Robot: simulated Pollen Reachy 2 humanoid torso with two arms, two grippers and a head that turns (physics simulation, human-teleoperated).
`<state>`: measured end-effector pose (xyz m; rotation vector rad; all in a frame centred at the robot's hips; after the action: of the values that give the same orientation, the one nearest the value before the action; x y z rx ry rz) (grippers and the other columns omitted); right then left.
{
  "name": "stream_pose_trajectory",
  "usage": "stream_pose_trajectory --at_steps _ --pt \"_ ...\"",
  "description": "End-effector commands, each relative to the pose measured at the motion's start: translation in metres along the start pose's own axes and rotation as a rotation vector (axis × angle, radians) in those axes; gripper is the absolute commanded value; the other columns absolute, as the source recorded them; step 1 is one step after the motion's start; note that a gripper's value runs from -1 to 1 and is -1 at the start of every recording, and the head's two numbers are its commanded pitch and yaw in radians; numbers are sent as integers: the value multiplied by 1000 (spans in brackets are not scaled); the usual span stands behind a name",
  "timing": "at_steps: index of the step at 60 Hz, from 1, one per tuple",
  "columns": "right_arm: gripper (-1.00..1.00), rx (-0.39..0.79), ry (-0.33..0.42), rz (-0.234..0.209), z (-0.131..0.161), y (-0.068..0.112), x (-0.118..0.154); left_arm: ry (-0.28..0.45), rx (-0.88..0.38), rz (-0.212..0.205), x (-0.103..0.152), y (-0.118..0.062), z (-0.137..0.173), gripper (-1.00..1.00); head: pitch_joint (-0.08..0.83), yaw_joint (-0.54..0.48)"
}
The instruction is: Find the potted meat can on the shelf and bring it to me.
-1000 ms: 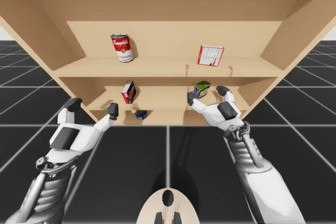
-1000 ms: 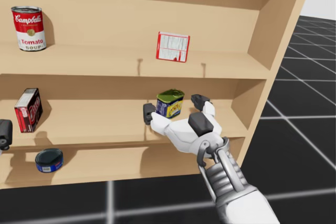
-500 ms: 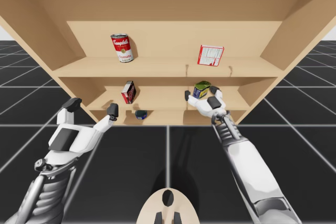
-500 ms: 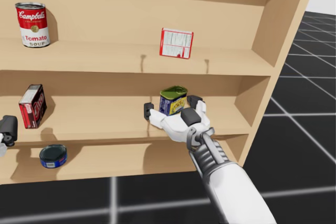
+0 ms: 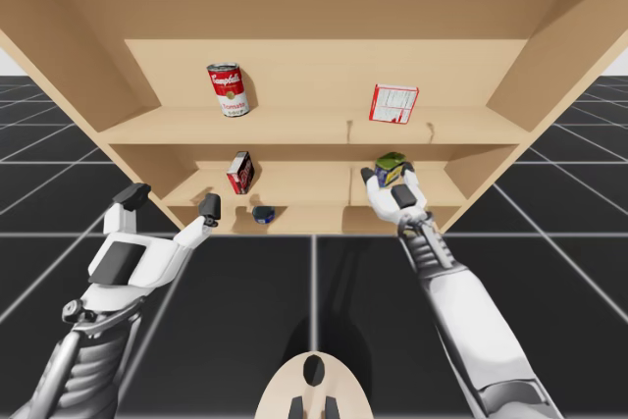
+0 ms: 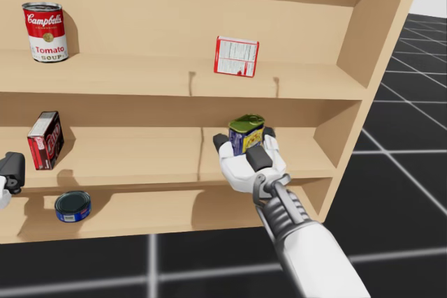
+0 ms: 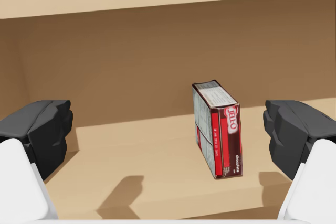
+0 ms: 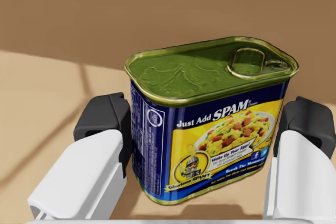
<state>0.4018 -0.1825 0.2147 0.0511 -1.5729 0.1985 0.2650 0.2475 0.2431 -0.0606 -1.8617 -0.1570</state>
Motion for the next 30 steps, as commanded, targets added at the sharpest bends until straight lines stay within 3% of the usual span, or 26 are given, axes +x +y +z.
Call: stream_pose_trajectory --at_steps 1,18,30 --pt "1000 4 -94 11 12 4 30 -2 2 0 1 0 1 -1000 391 -215" --pt "1000 6 -231 34 61 12 70 -6 3 0 1 0 1 -1000 390 -217" --pt "1000 35 -248 29 102 22 70 -6 3 1 1 -1 1 -1000 391 -217"
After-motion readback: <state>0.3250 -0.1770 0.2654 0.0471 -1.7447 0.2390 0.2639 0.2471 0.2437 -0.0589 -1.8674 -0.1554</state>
